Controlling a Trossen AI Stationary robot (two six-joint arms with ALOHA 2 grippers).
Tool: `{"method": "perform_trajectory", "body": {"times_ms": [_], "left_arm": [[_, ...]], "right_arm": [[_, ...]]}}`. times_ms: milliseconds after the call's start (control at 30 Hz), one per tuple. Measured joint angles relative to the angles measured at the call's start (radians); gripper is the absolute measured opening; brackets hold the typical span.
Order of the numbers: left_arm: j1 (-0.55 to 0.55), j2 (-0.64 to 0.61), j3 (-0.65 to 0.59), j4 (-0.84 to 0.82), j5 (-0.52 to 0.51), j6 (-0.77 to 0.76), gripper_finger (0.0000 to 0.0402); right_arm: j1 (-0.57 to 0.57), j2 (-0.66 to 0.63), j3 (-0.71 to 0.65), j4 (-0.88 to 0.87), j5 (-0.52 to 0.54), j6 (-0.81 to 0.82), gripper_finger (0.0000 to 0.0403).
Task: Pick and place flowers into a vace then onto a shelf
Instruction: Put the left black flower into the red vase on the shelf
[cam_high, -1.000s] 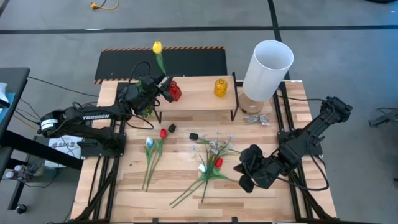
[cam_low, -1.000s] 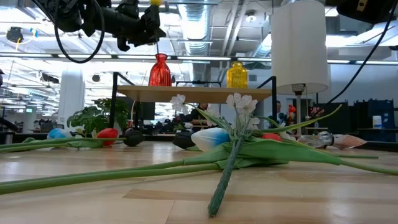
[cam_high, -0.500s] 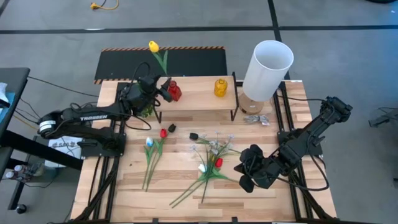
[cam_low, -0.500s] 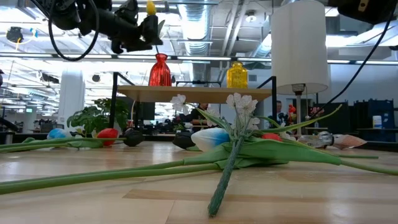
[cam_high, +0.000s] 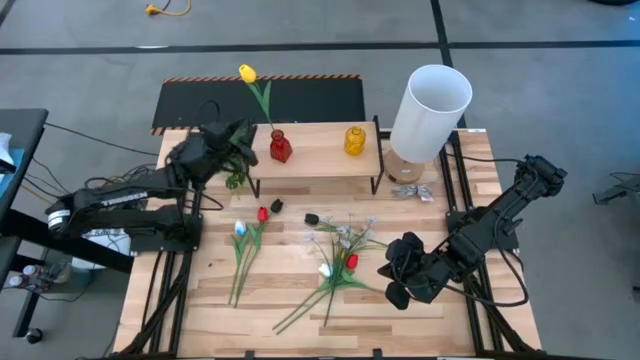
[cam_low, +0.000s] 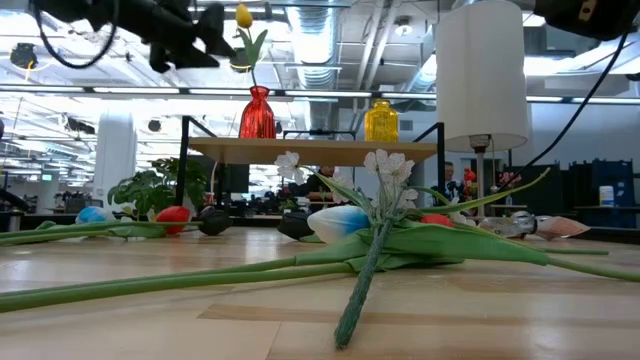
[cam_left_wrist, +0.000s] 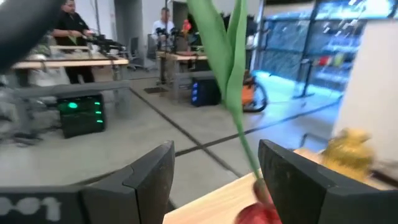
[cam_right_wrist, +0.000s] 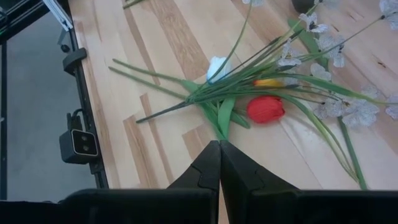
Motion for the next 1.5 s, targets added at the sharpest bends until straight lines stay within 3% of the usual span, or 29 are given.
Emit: {"method": "perform_trajectory", "body": {"times_ms": [167,367,467,633,767,1200,1500], "left_arm": [[-0.035,-0.130,0.000,-0.068,0.145,-0.147,0.0222],[-0.091,-0.213,0.000,-0.149,0.537,-0.338,0.0222],[-0.142,-0.211,0.015,-0.284,0.637,-0.479,0.0222],[-0.260,-0.152,0.075,-0.667,0.573,-0.702,0.0202],[-0.348,-0.100,0.121,-0.856,0.528,-0.888,0.0171],[-0.659,0.177,0.283,-1.205,0.287,-1.292,0.0096],[-0.805,0.461,0.339,-1.304,0.287,-1.479,0.0072]], "right_arm": [[0.000,0.000,0.000,0.000,-0.001,-0.021,0.0000],[0.000,0.000,0.000,0.000,-0.003,-0.045,0.0000],[0.000,0.000,0.000,0.000,-0.021,-0.063,0.0000],[0.000,0.000,0.000,0.000,-0.053,-0.100,0.0000],[0.000,0.000,0.000,0.000,-0.053,-0.104,0.0000],[0.068,0.000,0.000,-0.052,-0.043,-0.104,0.0000],[0.105,0.000,0.000,-0.086,0.006,-0.104,0.0000]]}}
